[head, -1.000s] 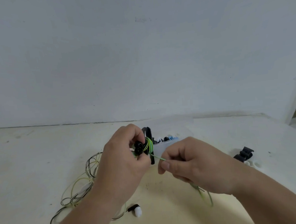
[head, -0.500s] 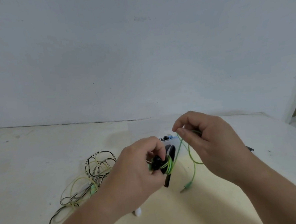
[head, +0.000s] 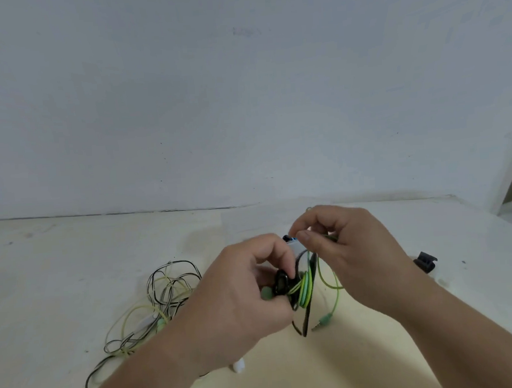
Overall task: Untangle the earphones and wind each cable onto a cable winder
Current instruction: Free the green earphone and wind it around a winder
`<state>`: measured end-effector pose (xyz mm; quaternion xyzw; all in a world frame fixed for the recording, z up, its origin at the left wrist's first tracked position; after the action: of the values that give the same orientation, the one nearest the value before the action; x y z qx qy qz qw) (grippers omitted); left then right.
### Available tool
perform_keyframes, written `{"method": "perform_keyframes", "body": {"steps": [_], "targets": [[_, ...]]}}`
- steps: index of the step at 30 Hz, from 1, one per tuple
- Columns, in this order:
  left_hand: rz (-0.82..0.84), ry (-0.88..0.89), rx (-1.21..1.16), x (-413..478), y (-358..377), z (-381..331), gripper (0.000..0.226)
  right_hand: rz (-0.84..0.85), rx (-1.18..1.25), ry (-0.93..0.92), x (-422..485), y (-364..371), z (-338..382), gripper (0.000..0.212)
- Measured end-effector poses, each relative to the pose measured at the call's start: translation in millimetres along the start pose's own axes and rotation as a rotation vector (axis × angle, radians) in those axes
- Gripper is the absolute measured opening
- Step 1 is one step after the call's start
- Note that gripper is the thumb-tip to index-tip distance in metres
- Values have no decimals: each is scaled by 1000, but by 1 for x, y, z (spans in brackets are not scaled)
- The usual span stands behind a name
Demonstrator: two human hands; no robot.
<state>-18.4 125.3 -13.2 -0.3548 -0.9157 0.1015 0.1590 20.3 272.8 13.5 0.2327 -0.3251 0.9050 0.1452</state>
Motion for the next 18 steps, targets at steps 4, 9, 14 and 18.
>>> {"method": "perform_keyframes", "body": {"steps": [4,9,14,18], "targets": [[-169,25,-164,2,-11,-6,23,190,18,96,-1,16,-8,32],[-374,-10,-354,4,-27,-2,27,262,106,71,-6,28,-2,38],[-464,-44,-554,5,-35,3,30,353,5,26,-9,31,0,19],[-561,-31,-305,3,-43,6,20,414,-54,3,-12,32,1,15]]}}
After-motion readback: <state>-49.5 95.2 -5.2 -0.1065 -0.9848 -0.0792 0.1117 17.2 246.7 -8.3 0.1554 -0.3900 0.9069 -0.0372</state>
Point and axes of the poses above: each hand's wrist, its own x-axis towards the middle knuckle, its own y-axis out of the palm, z = x × y, the point moved 5 cm from there along x, towards the middle knuckle, and after that the axes turned 6 degrees about -y, right-handed, at the moved point
